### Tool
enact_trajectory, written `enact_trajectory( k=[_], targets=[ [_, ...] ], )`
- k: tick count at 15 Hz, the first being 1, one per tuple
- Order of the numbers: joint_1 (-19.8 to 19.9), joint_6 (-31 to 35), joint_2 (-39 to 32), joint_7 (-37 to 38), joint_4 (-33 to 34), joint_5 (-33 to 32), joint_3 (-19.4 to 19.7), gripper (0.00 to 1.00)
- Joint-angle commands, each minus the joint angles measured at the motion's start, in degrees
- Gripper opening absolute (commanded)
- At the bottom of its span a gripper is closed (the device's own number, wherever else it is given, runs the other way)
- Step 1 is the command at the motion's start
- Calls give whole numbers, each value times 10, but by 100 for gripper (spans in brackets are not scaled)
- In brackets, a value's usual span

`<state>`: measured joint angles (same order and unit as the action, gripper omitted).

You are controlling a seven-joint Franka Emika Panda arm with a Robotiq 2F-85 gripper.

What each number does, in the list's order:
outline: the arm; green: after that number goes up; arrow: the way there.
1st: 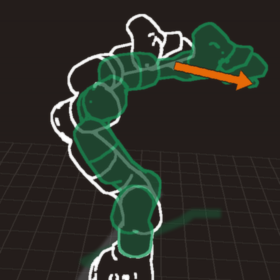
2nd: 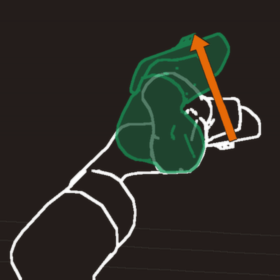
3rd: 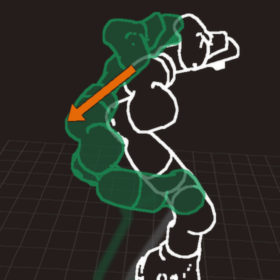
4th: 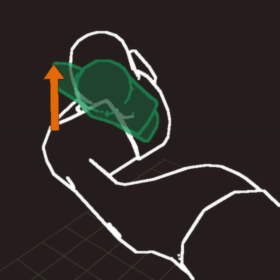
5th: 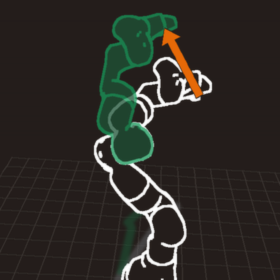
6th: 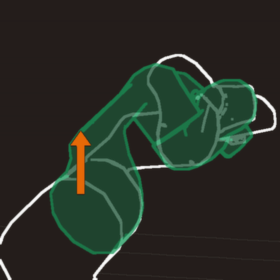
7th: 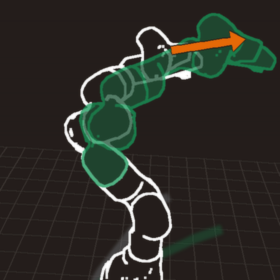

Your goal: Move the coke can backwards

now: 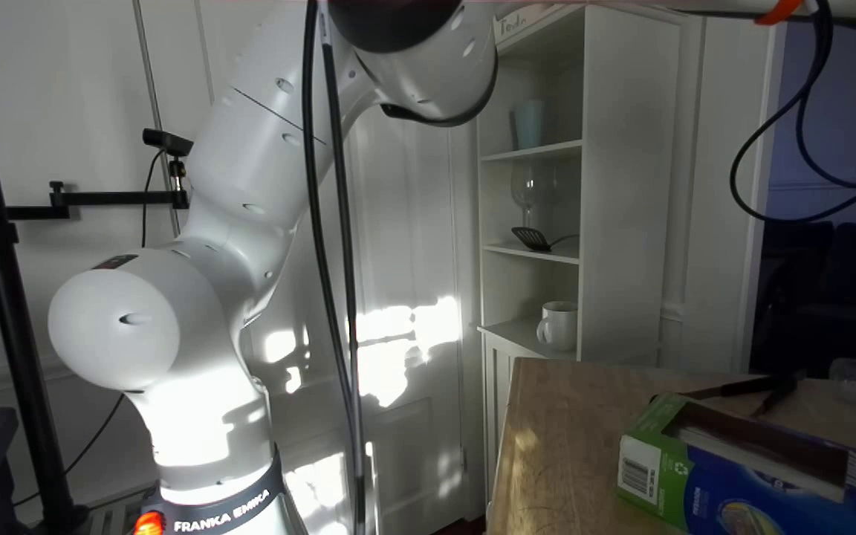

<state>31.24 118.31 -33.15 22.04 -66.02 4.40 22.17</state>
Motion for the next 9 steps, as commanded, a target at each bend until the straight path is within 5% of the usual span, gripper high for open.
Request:
enact_trajectory(
  k=[1,9],
  targets=[
    [-3,12,-14,15,10,-2,2,42],
    [35,3,-117,96,103,7,4,42]
  ],
)
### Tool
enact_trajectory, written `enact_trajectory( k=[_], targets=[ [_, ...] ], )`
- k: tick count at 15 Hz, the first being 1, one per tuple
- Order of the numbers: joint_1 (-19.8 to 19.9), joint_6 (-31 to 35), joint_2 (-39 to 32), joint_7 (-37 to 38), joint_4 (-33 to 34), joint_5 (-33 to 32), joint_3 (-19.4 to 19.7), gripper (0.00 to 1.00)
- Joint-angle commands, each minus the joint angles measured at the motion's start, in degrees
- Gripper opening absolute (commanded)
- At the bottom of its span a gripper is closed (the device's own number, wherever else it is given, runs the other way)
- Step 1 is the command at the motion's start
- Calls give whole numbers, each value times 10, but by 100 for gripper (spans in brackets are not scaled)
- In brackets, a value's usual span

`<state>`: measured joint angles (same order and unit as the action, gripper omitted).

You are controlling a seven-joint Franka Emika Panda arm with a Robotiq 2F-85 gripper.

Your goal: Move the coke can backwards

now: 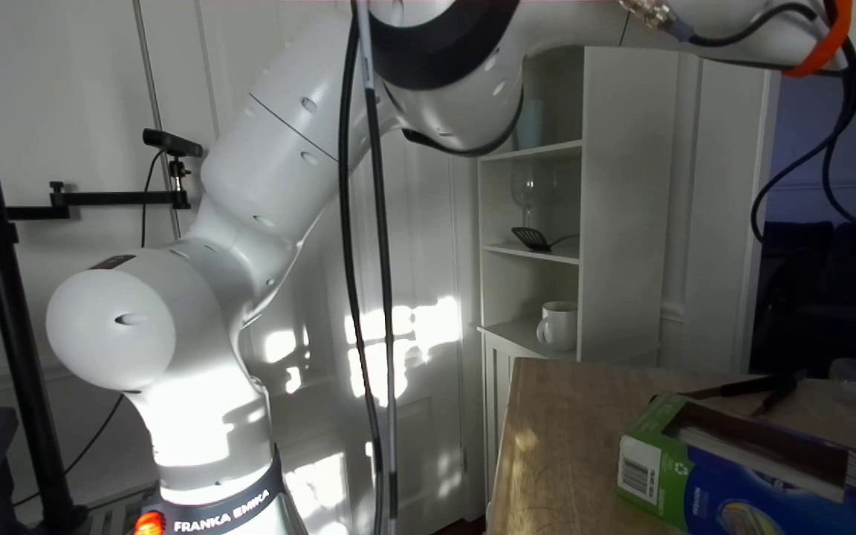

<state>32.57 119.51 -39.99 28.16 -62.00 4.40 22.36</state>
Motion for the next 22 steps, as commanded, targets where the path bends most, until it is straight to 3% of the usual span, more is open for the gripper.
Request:
enact_trajectory(
  k=[1,7,17,18,20,22],
  targets=[
    [29,-12,-59,44,73,9,1,42],
    [68,-17,-122,105,131,4,-3,42],
    [99,-49,-191,122,206,1,-31,42],
    [101,-53,-196,122,215,0,-33,86],
    [103,-62,-203,122,231,-1,-36,98],
    [105,-76,-208,122,246,-3,-38,100]
  ],
)
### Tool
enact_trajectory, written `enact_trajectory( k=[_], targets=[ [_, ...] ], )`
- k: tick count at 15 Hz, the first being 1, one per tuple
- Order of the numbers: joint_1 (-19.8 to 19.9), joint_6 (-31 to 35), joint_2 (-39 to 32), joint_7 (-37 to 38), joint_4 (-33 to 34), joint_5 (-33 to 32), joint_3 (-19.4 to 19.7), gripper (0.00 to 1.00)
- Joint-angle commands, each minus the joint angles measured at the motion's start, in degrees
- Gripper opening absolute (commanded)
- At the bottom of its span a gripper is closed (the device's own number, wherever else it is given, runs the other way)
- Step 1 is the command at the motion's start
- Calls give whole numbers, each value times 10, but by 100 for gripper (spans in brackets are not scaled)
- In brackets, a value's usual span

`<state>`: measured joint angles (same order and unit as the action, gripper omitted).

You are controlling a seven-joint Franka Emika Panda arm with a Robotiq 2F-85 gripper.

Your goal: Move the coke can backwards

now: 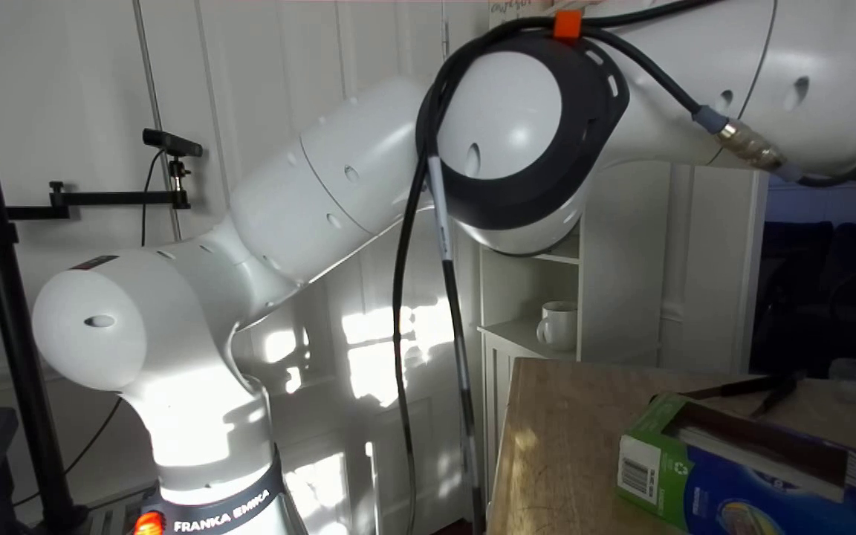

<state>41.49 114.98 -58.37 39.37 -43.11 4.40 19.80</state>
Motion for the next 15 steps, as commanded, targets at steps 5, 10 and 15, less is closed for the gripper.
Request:
enact_trajectory(
  k=[5,10,15],
  targets=[
    [10,-100,1,-27,53,4,-14,100],
    [7,-182,27,-79,54,3,-14,100],
    [0,-205,69,-147,36,3,-16,100]
  ],
)
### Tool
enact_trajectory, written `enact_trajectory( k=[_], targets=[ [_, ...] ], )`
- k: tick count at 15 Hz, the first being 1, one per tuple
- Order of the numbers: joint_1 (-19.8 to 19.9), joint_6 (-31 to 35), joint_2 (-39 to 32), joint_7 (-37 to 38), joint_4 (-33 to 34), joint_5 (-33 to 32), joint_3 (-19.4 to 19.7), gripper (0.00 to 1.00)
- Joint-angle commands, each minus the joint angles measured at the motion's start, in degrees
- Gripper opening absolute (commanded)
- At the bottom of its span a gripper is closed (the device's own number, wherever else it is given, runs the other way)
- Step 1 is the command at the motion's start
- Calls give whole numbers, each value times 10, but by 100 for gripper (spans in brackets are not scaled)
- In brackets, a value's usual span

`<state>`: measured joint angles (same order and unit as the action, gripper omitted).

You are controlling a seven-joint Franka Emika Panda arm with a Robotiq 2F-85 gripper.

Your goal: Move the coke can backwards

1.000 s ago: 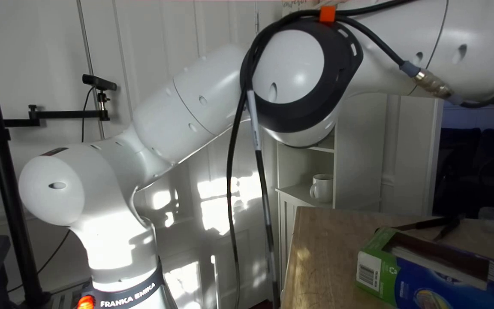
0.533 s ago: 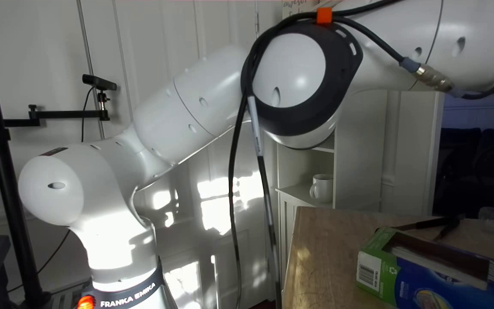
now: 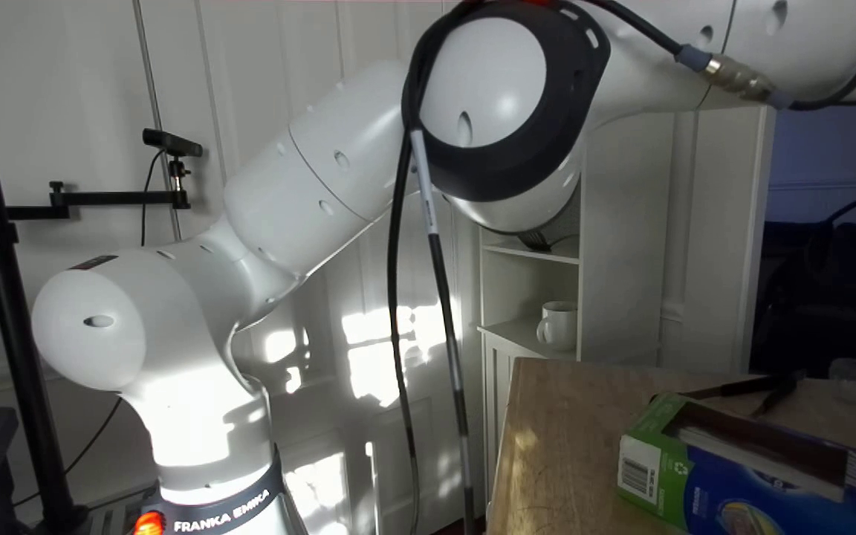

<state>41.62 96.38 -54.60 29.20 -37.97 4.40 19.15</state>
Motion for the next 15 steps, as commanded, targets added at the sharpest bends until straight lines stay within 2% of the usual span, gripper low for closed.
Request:
enact_trajectory(
  k=[1,6,15],
  targets=[
    [-3,-26,47,-77,-26,4,-15,100],
    [-14,-44,125,-213,-87,9,-48,100],
    [-41,-54,301,-457,-301,-8,-75,100]
  ],
)
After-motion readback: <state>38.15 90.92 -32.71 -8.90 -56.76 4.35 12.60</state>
